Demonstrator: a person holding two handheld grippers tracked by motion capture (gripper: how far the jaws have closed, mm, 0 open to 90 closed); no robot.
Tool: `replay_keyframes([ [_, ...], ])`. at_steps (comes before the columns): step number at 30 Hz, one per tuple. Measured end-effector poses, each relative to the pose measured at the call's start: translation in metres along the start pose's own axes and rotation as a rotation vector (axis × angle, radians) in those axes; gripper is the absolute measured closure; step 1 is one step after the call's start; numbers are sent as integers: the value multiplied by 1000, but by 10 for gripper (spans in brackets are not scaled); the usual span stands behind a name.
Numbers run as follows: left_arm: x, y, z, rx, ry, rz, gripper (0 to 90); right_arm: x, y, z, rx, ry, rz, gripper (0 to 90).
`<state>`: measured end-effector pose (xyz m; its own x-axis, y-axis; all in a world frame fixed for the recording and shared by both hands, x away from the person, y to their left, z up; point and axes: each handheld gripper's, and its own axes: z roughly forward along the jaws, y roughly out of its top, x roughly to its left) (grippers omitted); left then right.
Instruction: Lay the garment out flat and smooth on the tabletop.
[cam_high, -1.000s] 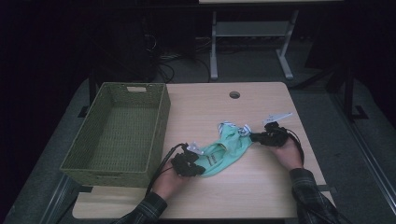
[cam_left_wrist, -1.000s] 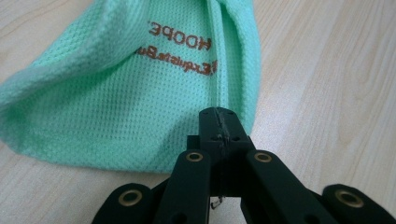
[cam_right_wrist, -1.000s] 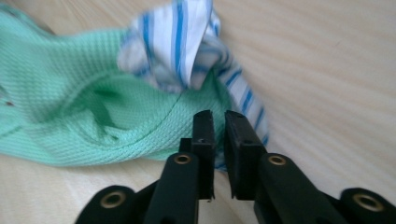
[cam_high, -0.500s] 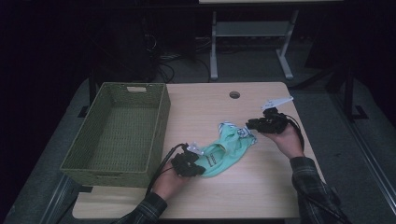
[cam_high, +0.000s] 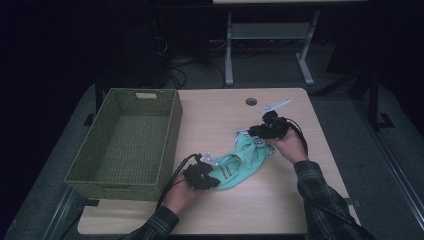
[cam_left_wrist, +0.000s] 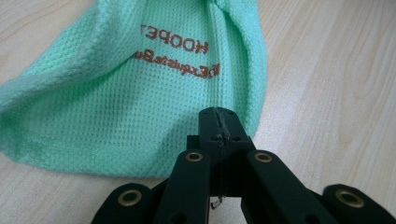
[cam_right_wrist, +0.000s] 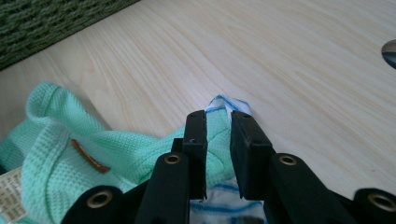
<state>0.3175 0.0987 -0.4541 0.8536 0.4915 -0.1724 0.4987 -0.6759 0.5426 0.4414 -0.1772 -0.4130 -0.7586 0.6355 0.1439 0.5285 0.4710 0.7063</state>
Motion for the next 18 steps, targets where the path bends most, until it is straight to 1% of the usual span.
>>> replay_keyframes([
  [1, 0, 0, 0, 0, 0, 1, 894, 1, 1, 2, 13, -2, -1, 757],
  [2, 0, 0, 0, 0, -3, -1, 893, 0, 1, 5, 10, -4, -13, 757],
  [3, 0, 0, 0, 1, -4, -1, 893, 1, 3, 6, 23, -6, -3, 757],
  [4, 1, 0, 0, -3, -4, -3, 893, 1, 3, 8, 23, -6, -2, 757],
  [5, 0, 0, 1, -11, -6, -13, 893, 0, 3, 11, 26, -8, -12, 757],
  [8, 0, 0, 1, -7, -6, -9, 893, 1, 4, 19, 46, -2, -7, 757],
  [9, 0, 0, 0, -7, -7, -10, 893, 0, 4, 22, 53, -6, -17, 757],
  [11, 0, 0, 1, -13, -10, -16, 893, 1, 4, 27, 66, -12, -13, 756],
  [14, 0, 0, 0, -10, -11, -17, 893, 1, 4, 35, 87, -16, -27, 752],
  [18, 0, 0, 0, -7, -13, -17, 893, 3, 2, 44, 107, -11, -23, 742],
])
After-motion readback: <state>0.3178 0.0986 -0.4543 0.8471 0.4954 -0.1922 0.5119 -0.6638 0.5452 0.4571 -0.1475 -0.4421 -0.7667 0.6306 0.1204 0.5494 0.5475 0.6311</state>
